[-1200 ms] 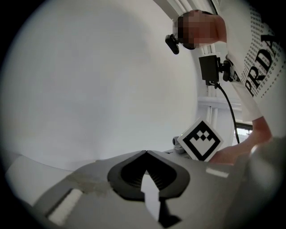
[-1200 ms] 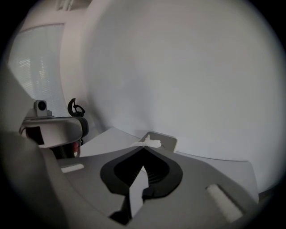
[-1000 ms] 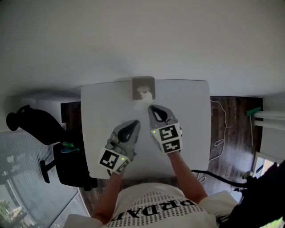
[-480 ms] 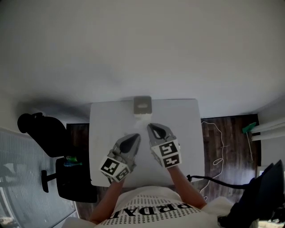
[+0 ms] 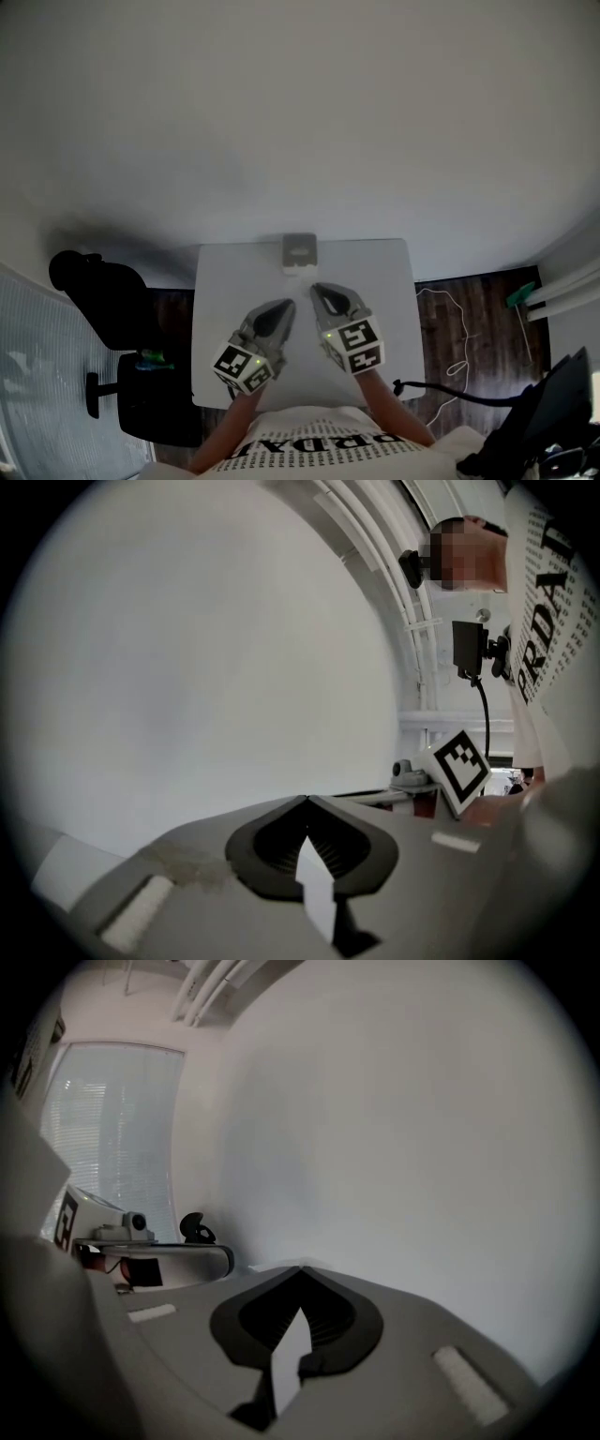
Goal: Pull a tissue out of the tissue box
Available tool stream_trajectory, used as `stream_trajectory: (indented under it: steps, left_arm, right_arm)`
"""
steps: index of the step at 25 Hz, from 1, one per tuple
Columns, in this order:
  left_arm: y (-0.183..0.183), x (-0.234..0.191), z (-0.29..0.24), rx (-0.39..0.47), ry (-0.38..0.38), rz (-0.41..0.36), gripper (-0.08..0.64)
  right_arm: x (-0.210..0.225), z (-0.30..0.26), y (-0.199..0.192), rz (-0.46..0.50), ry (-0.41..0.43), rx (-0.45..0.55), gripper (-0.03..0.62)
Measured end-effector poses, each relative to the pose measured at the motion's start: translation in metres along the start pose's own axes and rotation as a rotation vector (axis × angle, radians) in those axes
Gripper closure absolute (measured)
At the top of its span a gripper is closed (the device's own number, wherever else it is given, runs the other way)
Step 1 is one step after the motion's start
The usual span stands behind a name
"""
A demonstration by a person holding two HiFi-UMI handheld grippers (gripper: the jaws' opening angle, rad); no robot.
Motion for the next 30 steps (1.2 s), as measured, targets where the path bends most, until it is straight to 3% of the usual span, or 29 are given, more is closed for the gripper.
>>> stream_trajectory:
  steps: [15,30]
  left_arm:
    - [0.007,0.004,0.005,0.011,0.013,-0.011,0.568]
    - [0.005,0.004,0.006,0.008,0.017,-0.010,0.568]
  right_arm:
    - [-0.004,0.014,0.018,0.018,0.010,0.055,0.584]
    - [-0.005,0.014,0.014,0.040,0.006,0.046,0.584]
Point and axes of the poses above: the fingertips, and each gripper's own axes: z backward along the fingers, x to its right, y out of its top, the point moved 3 cm from there along z, backward along the fingers, and after that the axes turned 4 degrees about z, right-handed, at the moved point
